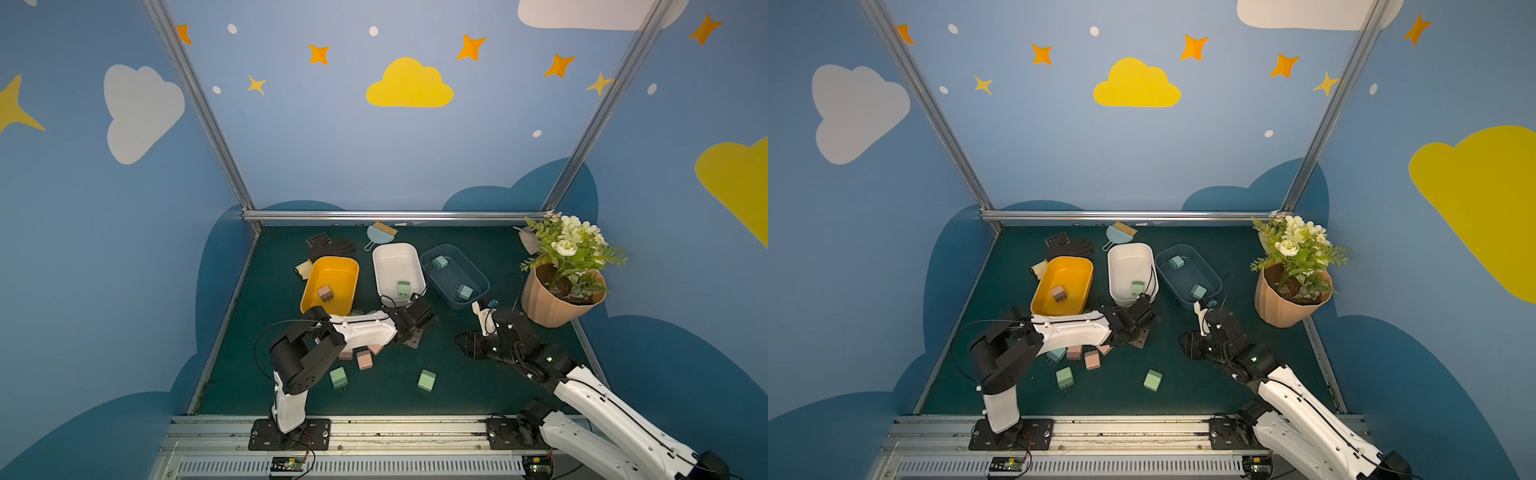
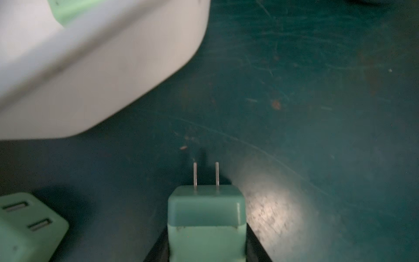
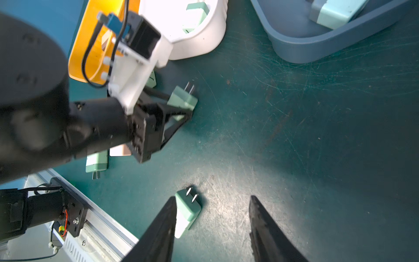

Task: Place the plugs by color into the storage box
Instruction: Pick up the plug from the center of the board.

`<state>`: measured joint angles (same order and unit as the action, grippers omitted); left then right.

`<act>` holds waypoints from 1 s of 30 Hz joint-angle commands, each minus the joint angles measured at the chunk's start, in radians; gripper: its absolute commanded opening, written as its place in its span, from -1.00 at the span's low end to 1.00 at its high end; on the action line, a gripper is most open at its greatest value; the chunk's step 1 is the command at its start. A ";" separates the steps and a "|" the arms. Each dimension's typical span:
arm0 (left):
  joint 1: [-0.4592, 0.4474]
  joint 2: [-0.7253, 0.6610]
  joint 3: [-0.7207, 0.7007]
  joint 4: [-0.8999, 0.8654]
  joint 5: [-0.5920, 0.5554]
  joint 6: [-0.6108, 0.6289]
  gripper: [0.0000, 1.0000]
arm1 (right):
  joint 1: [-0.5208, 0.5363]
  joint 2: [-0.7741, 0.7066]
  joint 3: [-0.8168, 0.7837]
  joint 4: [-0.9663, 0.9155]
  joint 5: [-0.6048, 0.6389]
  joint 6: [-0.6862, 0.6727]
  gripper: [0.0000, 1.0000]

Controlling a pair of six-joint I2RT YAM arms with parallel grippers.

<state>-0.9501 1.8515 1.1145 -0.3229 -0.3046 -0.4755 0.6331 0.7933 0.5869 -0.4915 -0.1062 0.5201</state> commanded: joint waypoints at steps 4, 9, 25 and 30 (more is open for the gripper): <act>-0.038 -0.162 -0.019 -0.047 0.048 0.030 -0.51 | 0.007 0.054 0.051 0.057 -0.039 0.004 0.03; -0.029 -0.269 -0.013 -0.060 0.014 0.075 -0.54 | 0.007 0.108 0.079 0.109 -0.044 -0.012 0.02; 0.317 -0.083 0.297 -0.150 0.245 0.222 -0.60 | -0.014 0.469 0.319 0.270 -0.087 -0.104 0.00; 0.365 0.020 0.419 -0.211 0.260 0.267 -0.55 | -0.037 0.586 0.427 0.250 -0.127 -0.113 0.01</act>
<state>-0.5934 1.8400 1.4792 -0.4721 -0.0933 -0.2501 0.6086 1.3396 0.9630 -0.2432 -0.1982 0.4290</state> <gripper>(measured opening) 0.437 0.502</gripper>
